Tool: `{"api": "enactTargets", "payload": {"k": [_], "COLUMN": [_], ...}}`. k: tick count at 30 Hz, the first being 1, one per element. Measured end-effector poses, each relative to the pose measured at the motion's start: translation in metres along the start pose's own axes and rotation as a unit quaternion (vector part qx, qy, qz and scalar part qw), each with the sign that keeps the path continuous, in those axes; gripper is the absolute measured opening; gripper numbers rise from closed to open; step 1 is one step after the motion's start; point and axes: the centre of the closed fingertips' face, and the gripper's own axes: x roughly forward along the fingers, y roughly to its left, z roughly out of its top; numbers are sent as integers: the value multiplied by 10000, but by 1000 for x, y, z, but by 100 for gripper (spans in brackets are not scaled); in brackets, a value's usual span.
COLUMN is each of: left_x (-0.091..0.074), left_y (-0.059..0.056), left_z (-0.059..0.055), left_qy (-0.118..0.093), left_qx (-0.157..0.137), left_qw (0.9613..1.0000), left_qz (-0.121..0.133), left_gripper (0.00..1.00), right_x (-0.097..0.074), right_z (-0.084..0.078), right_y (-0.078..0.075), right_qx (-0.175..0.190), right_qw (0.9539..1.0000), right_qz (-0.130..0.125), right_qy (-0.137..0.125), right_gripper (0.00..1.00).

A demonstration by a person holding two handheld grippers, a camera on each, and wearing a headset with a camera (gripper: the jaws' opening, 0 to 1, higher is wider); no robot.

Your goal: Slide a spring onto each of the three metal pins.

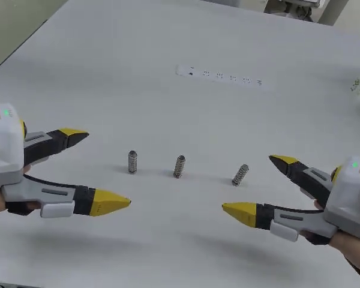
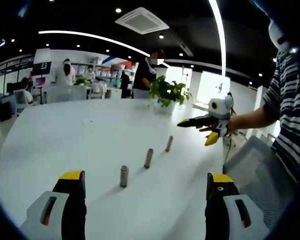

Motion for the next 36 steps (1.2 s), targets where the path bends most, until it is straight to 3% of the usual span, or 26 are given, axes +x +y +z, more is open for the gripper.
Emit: {"api": "enactTargets", "payload": {"k": [4, 9, 14, 23, 28, 30, 32, 34, 36], "left_x": [-6, -11, -15, -18, -17, -17, -17, -18, -19], "left_y": [2, 3, 7, 4, 3, 4, 6, 7, 9], "left_z": [-2, -4, -5, -12, -15, -16, -23, -34, -45], "left_qy": [52, 61, 56, 77, 142, 166, 333, 674, 1013], "left_qx": [83, 79, 46, -127, -206, -248, -316, -369, -410], "left_qw": [9999, 9998, 9997, 9994, 9992, 9990, 9982, 9958, 9919], "left_qz": [77, 152, 225, 297, 296, 321, 391, 504, 650], "left_gripper": [98, 98, 98, 98, 98, 98, 97, 93, 88], "right_x": [-5, -13, -17, -20, -17, -17, -19, -18, -21], "right_z": [-3, -17, -16, -22, -26, -35, -47, -49, -57], "right_y": [0, -7, -11, -7, -6, -10, -12, -11, -8], "right_qx": [164, 316, 348, 395, 465, 384, 254, 241, 151], "right_qw": [9998, 9993, 9989, 9985, 9978, 9967, 9941, 9937, 9903], "right_qz": [-29, -199, -307, -288, -273, -335, -395, -385, -392], "right_qy": [-66, 67, 74, 248, 383, 631, 982, 1029, 1326], "right_gripper": [99, 99, 99, 98, 96, 92, 89, 88, 84]}}
